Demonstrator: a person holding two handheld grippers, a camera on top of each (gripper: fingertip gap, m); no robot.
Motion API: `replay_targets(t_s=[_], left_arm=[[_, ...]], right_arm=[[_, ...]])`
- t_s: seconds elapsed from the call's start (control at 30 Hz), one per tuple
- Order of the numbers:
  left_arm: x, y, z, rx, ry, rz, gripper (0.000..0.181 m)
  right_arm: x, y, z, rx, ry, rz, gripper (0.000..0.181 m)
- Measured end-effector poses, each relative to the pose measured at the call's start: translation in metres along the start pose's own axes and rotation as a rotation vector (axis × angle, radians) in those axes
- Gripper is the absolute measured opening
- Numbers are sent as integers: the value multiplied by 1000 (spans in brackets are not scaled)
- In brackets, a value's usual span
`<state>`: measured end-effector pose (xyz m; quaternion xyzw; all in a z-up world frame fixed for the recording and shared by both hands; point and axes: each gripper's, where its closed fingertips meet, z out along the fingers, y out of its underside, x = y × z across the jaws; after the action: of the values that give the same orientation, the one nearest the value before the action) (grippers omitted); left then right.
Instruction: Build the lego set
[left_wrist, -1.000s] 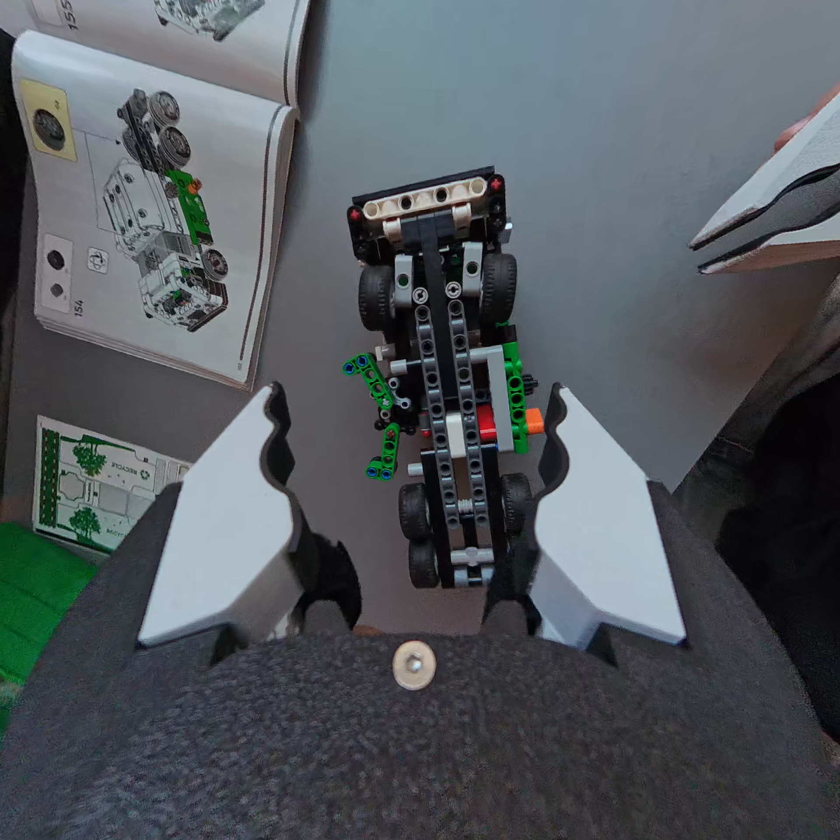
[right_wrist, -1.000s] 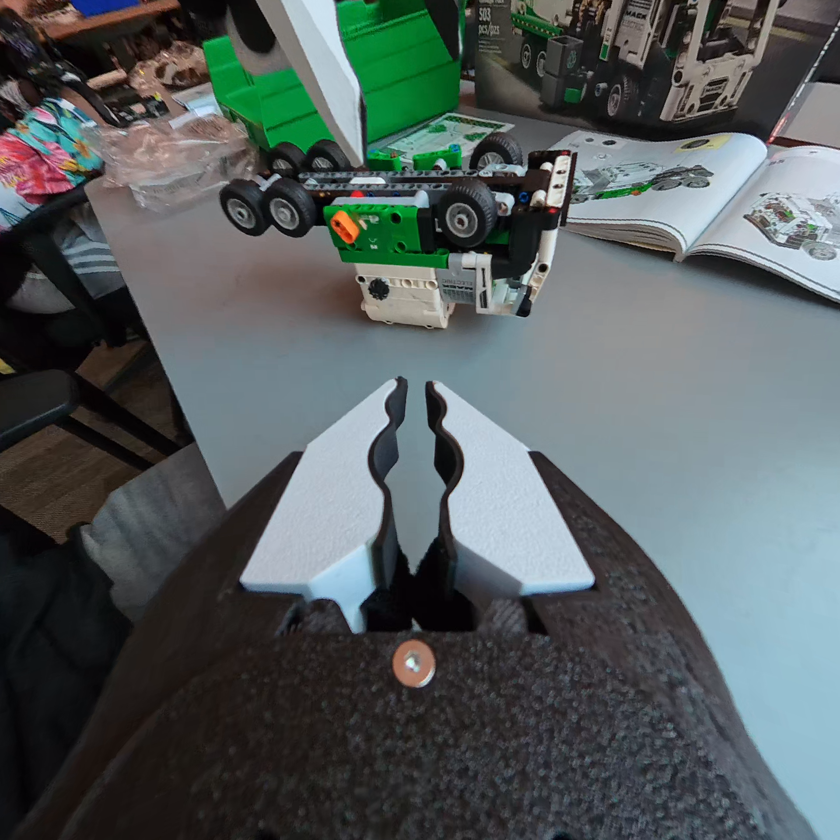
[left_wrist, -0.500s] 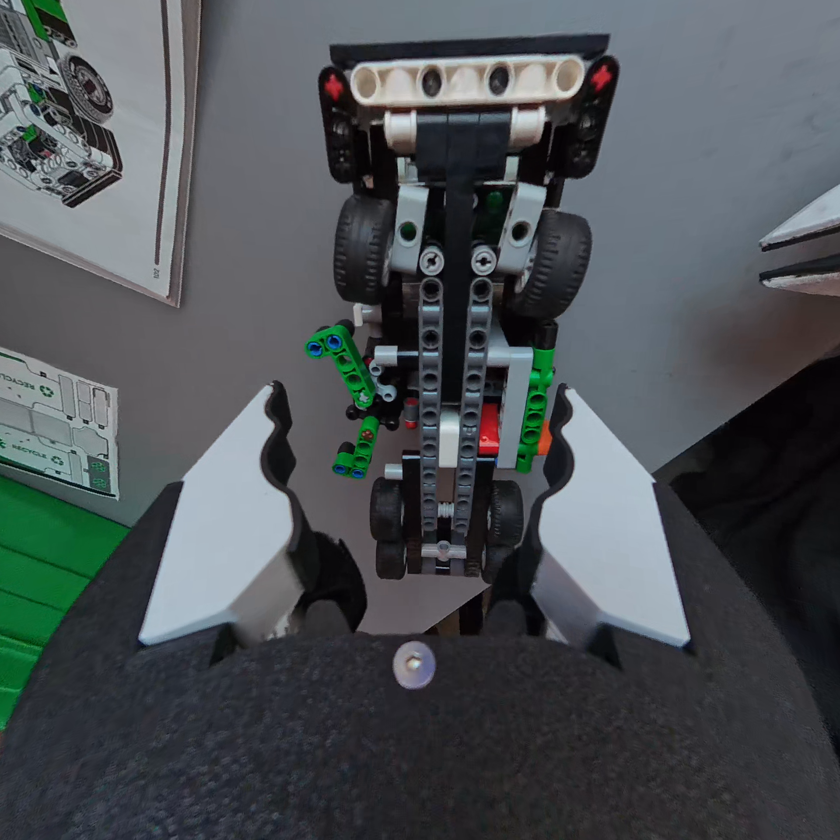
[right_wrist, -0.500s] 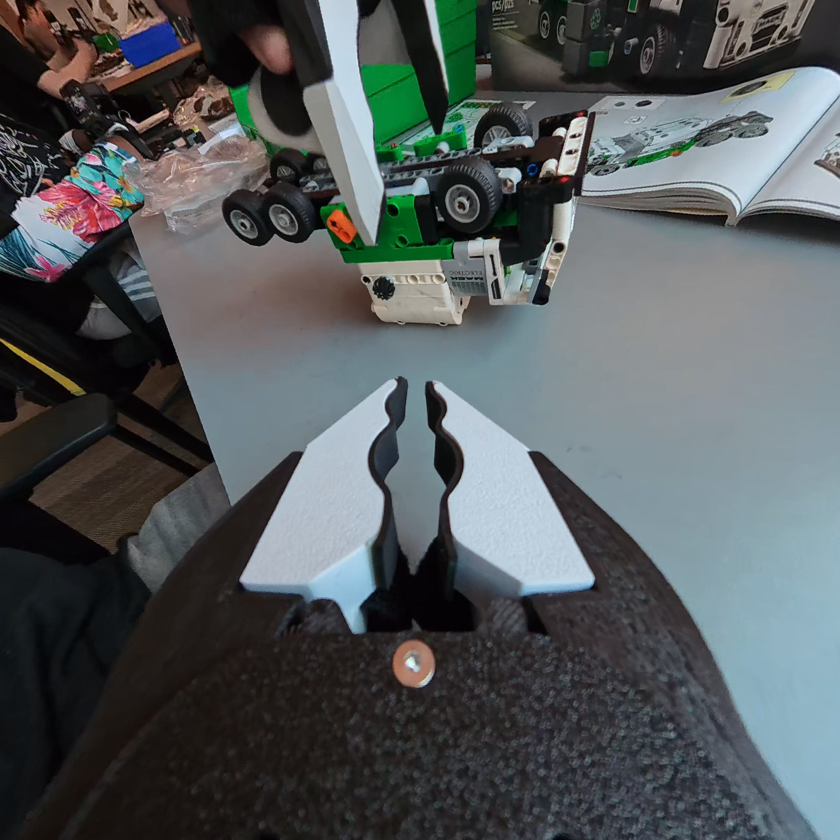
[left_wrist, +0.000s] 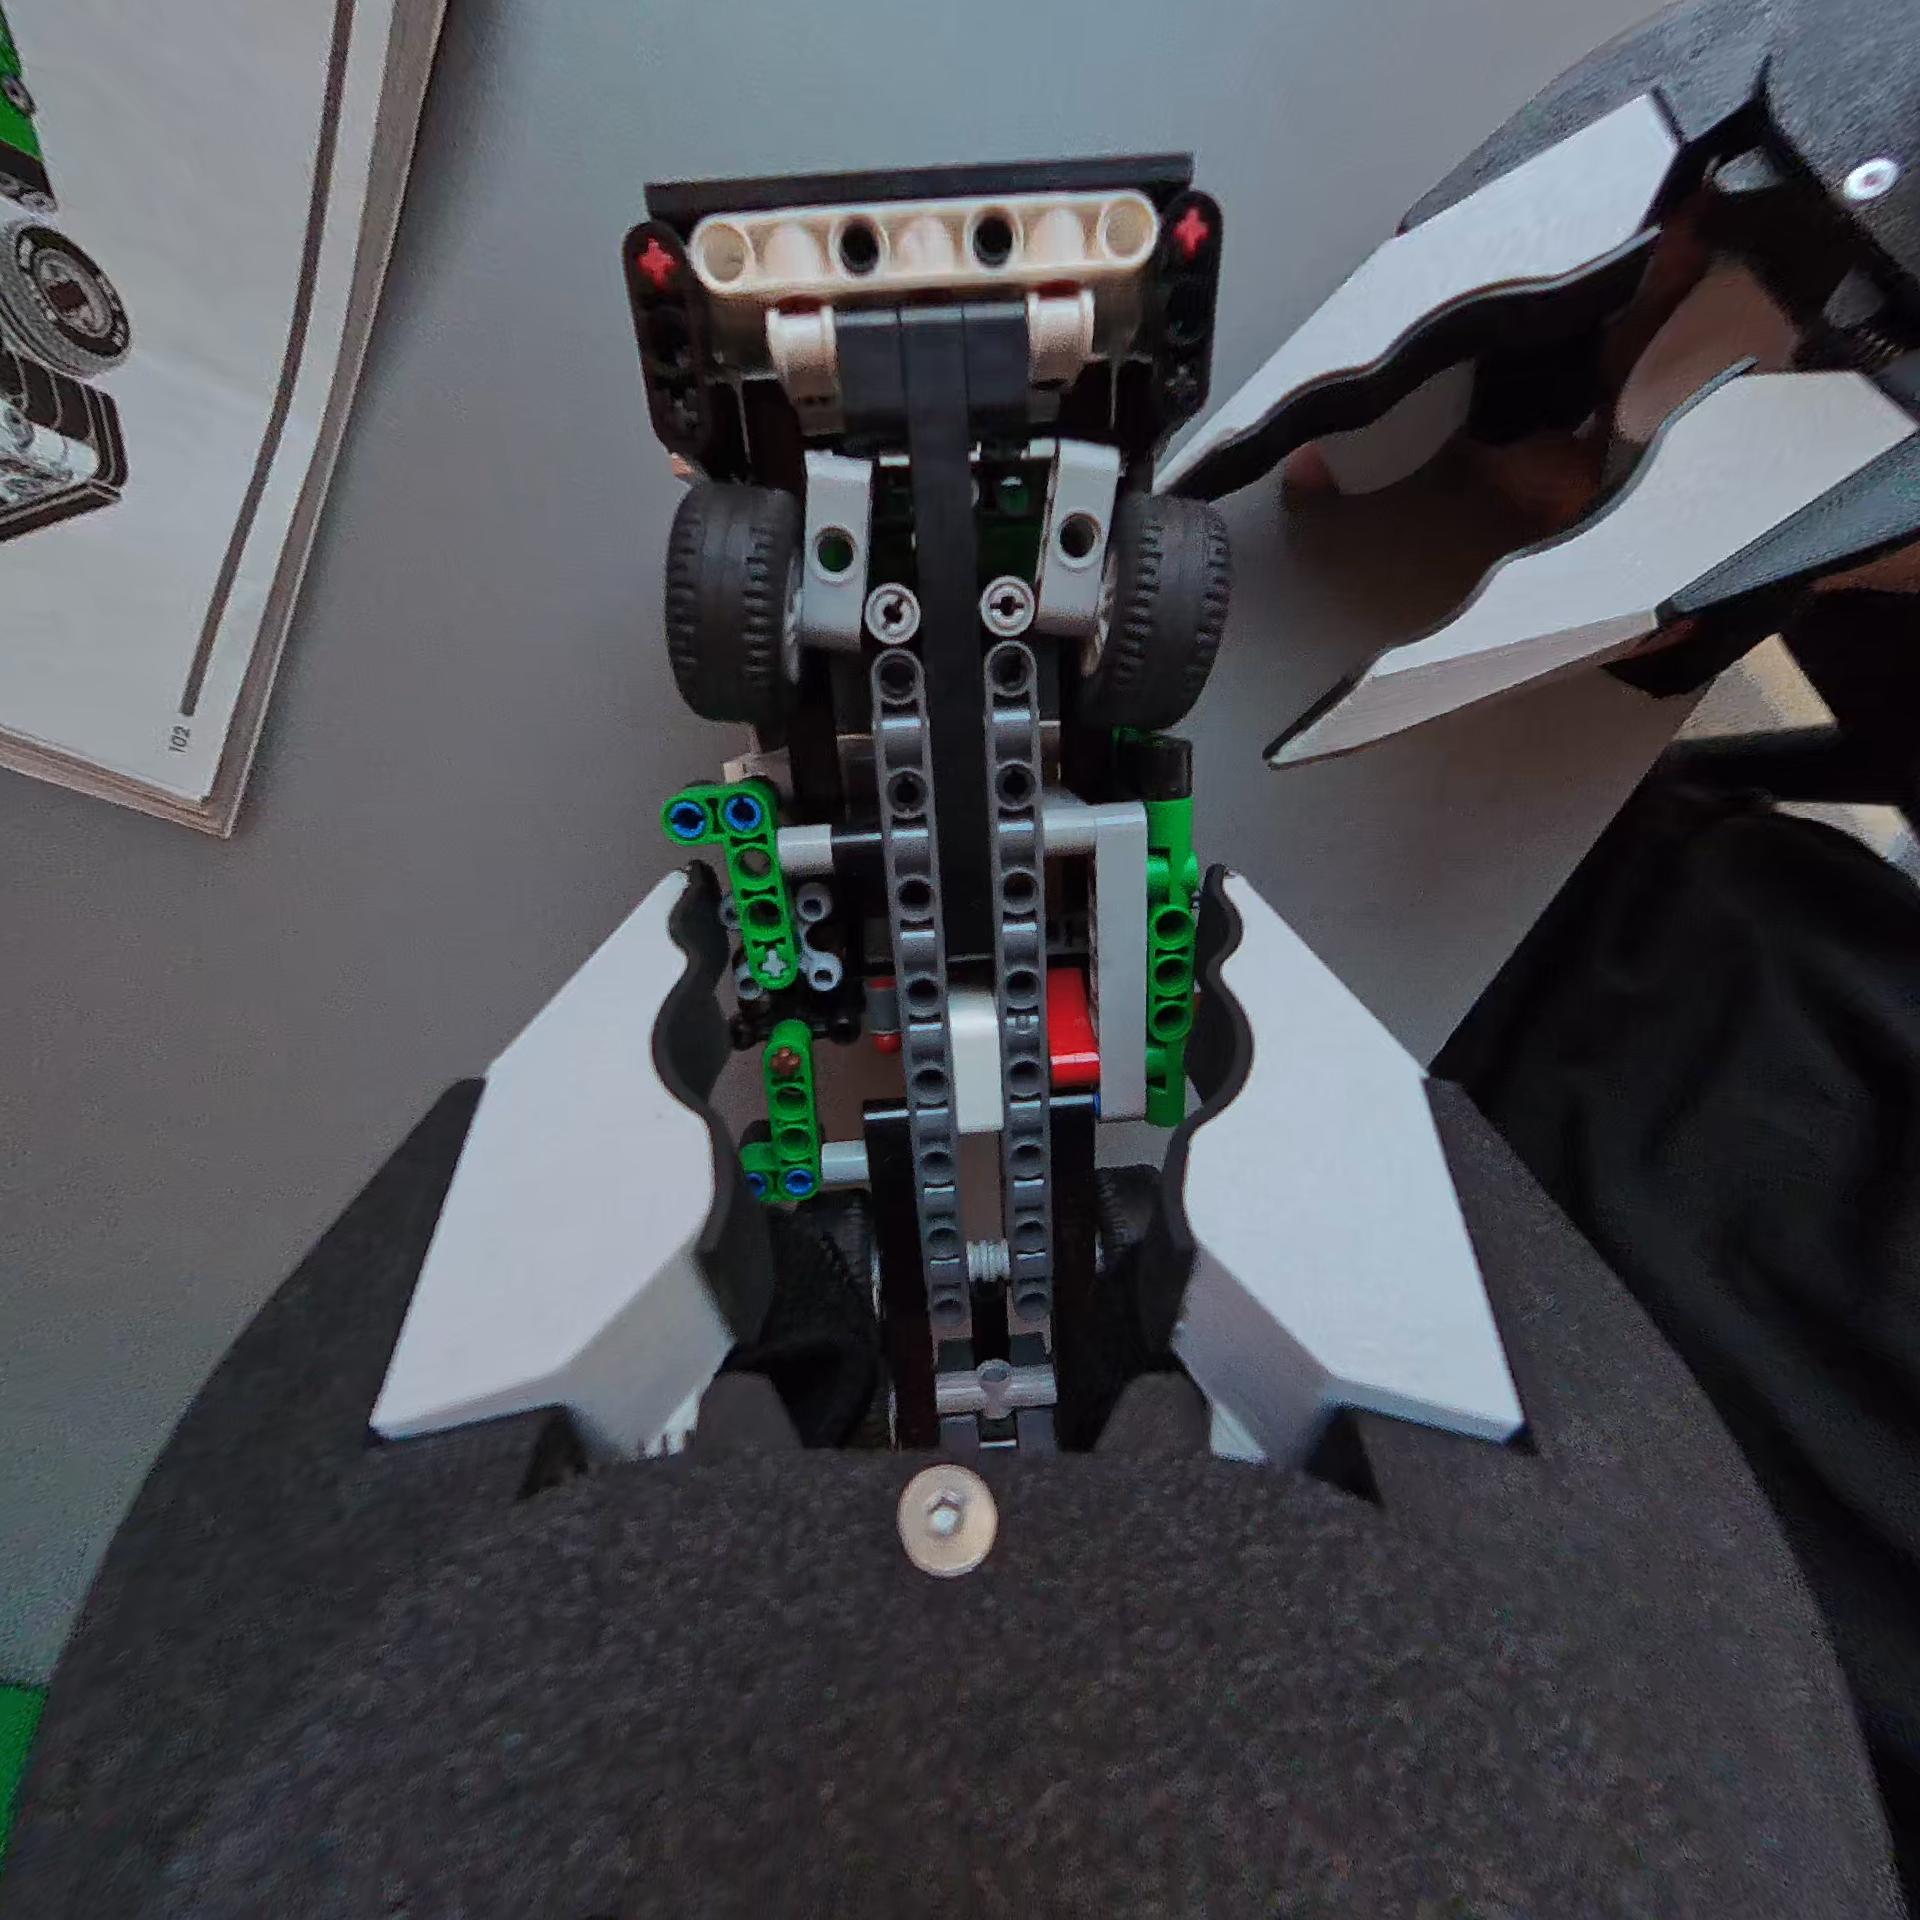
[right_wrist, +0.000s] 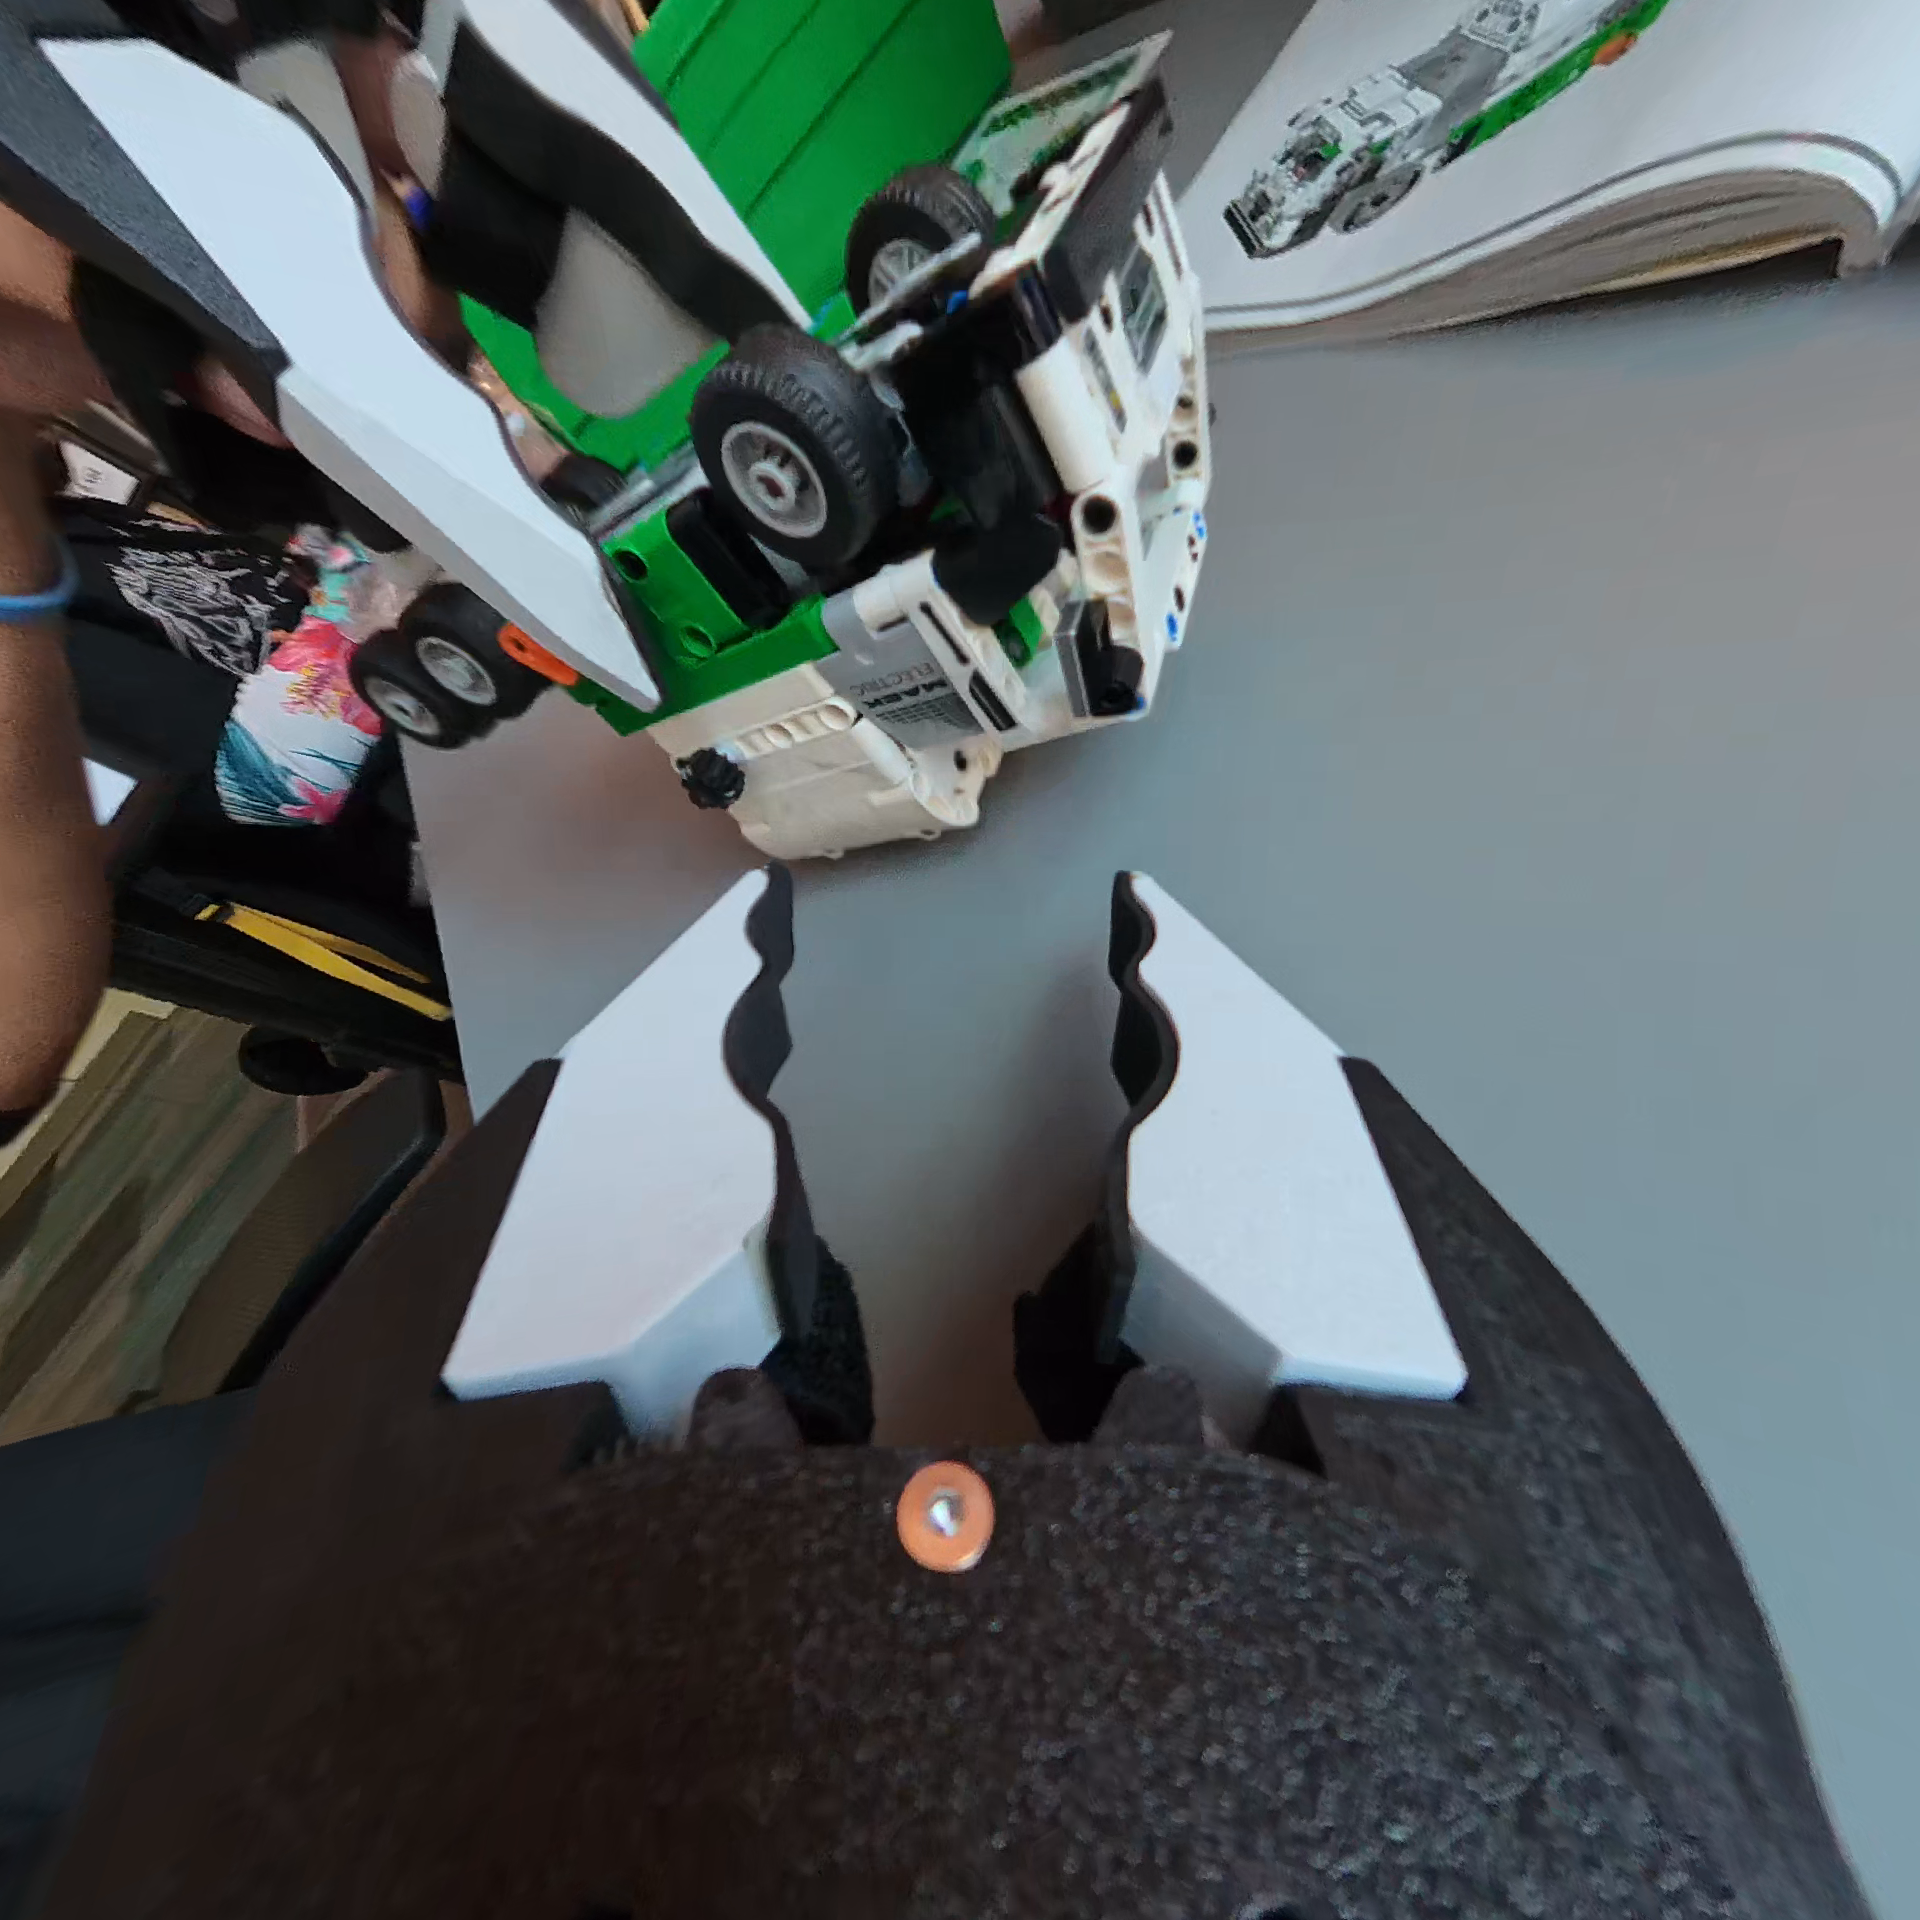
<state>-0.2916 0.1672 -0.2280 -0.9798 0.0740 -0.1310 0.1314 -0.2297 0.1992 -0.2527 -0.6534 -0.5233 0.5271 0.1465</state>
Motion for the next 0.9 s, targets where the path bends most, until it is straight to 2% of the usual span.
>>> replay_targets(t_s=[0.03, 0.13, 0.23, 0.37, 0.47, 0.57, 0.67, 0.77, 0.9], left_arm=[[-2, 0, -1, 30, 33, -24, 89], [-6, -1, -4, 108, 128, -93, 89], [-10, 1, -7, 133, 192, -138, 88], [-16, 2, -9, 158, 256, -182, 88], [-23, 3, -11, 205, 328, -248, 87], [-22, 5, -11, 267, 420, -279, 87], [-23, 6, -11, 327, 476, -309, 87], [-24, 9, -11, 366, 492, -320, 87], [-19, 9, -18, 453, 529, -311, 88]], right_arm=[[-3, -5, 3, 10, -42, 5, 62], [-10, -13, 15, -19, -176, 68, 66], [-21, -13, 30, -109, -281, 113, 66], [-23, -19, 48, -138, -279, 83, 72], [-28, -28, 51, -99, -348, 113, 66], [-38, -50, 45, 6, -466, 217, 74], [-35, -57, 44, 13, -521, 305, 71], [-32, -62, 49, 22, -489, 287, 65], [-40, -88, 47, 87, -398, 134, 65]])
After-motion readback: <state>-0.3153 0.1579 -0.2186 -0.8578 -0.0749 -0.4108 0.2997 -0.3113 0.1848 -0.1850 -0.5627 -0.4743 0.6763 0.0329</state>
